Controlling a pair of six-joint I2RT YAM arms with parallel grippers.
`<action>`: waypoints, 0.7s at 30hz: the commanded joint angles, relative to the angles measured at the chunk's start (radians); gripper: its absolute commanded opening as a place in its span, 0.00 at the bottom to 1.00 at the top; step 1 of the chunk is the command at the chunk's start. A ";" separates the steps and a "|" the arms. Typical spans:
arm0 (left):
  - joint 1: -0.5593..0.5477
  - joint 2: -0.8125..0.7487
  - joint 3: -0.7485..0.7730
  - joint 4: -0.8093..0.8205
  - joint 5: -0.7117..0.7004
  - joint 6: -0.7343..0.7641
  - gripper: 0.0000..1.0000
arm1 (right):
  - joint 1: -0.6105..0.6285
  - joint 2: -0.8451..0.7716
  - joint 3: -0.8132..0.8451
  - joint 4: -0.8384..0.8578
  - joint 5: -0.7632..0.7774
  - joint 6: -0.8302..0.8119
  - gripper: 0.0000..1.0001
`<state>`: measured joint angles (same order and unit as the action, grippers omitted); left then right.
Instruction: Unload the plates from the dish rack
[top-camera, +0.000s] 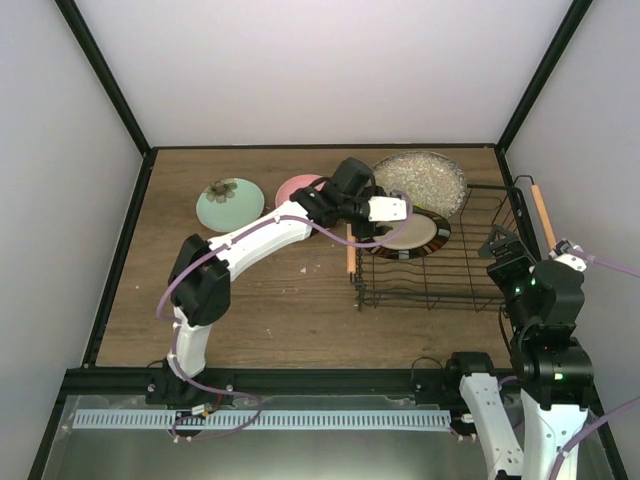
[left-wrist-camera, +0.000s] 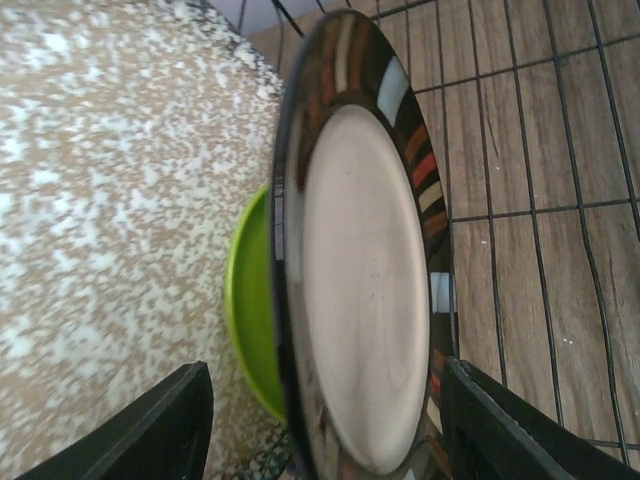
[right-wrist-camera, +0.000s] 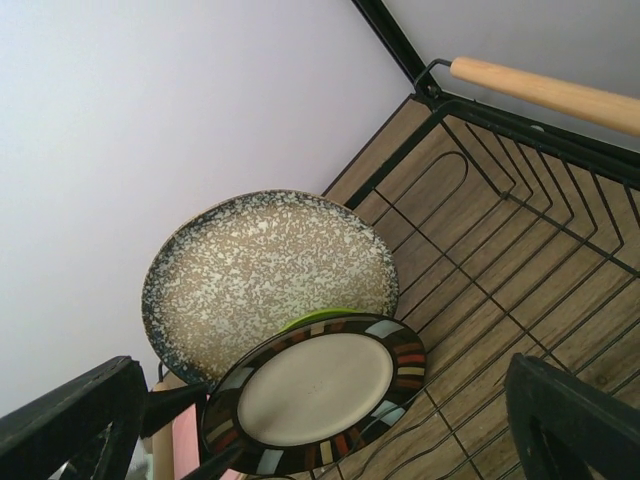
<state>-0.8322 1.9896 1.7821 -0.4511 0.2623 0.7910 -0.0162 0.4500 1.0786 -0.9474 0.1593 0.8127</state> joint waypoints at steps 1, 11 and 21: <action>-0.016 0.046 0.049 0.019 0.000 0.009 0.61 | 0.010 -0.016 0.055 -0.046 0.044 0.017 1.00; -0.027 0.081 0.074 0.014 -0.007 0.001 0.21 | 0.010 -0.019 0.069 -0.065 0.057 0.023 1.00; -0.027 0.061 0.112 0.013 0.007 -0.039 0.04 | 0.010 -0.025 0.058 -0.066 0.051 0.029 1.00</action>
<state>-0.8558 2.0598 1.8515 -0.4393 0.2302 0.7567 -0.0162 0.4412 1.1145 -1.0035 0.1905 0.8288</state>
